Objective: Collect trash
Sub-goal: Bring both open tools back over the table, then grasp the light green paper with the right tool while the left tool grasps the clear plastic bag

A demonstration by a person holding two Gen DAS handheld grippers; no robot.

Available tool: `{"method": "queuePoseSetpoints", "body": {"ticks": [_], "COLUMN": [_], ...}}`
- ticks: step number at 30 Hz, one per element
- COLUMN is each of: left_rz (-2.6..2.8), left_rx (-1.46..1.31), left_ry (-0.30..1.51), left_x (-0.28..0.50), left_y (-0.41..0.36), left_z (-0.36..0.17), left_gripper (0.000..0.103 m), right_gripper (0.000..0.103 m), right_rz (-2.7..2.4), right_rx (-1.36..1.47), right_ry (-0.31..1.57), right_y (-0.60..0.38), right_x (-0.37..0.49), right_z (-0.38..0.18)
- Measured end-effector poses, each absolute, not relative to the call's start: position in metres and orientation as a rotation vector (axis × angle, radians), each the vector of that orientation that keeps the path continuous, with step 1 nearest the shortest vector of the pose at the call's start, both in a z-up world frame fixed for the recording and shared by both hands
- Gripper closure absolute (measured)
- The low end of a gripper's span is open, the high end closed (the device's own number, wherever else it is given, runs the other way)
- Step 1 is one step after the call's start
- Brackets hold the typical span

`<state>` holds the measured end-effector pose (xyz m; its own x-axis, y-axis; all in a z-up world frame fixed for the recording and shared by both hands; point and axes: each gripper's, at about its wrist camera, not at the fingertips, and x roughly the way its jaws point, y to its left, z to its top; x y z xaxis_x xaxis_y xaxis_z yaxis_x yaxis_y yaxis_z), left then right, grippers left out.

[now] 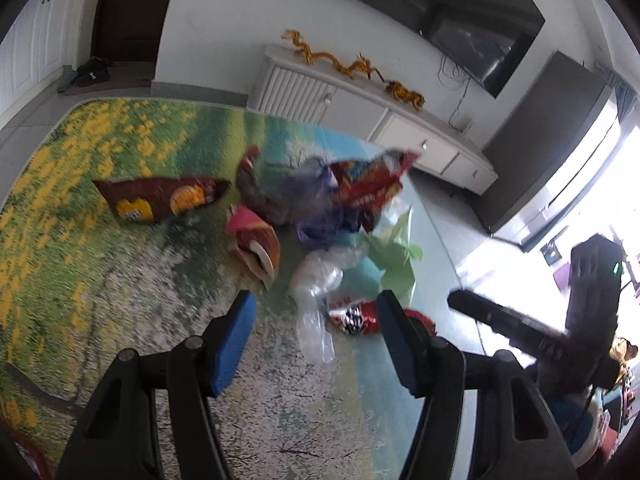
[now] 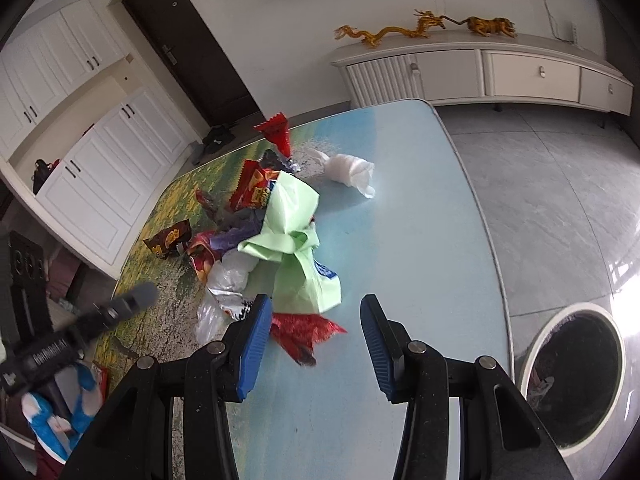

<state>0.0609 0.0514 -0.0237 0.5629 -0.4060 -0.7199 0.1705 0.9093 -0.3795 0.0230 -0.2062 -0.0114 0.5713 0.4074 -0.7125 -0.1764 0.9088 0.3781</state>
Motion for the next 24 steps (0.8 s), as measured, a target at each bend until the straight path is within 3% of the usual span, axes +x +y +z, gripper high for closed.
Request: {"method": "queuePoseSetpoints", "body": {"ticks": [8, 21, 24], "left_rz": [-0.367, -0.418, -0.418], "left_rx": [-0.215, -0.194, -0.201], "left_ry": [0.993, 1.035, 1.035], "left_x": [0.066, 0.073, 0.071], "left_y": [0.029, 0.017, 0.017], "left_z": [-0.053, -0.068, -0.070], "left_gripper": [0.048, 0.087, 0.093], "right_gripper": [0.059, 0.059, 0.066], "right_rz": [0.397, 0.417, 0.415], "right_rx": [0.242, 0.211, 0.217], "right_ry": [0.926, 0.965, 0.975], "right_y": [-0.189, -0.173, -0.173], "right_x": [0.049, 0.070, 0.074], "right_z": [-0.021, -0.035, -0.039]}}
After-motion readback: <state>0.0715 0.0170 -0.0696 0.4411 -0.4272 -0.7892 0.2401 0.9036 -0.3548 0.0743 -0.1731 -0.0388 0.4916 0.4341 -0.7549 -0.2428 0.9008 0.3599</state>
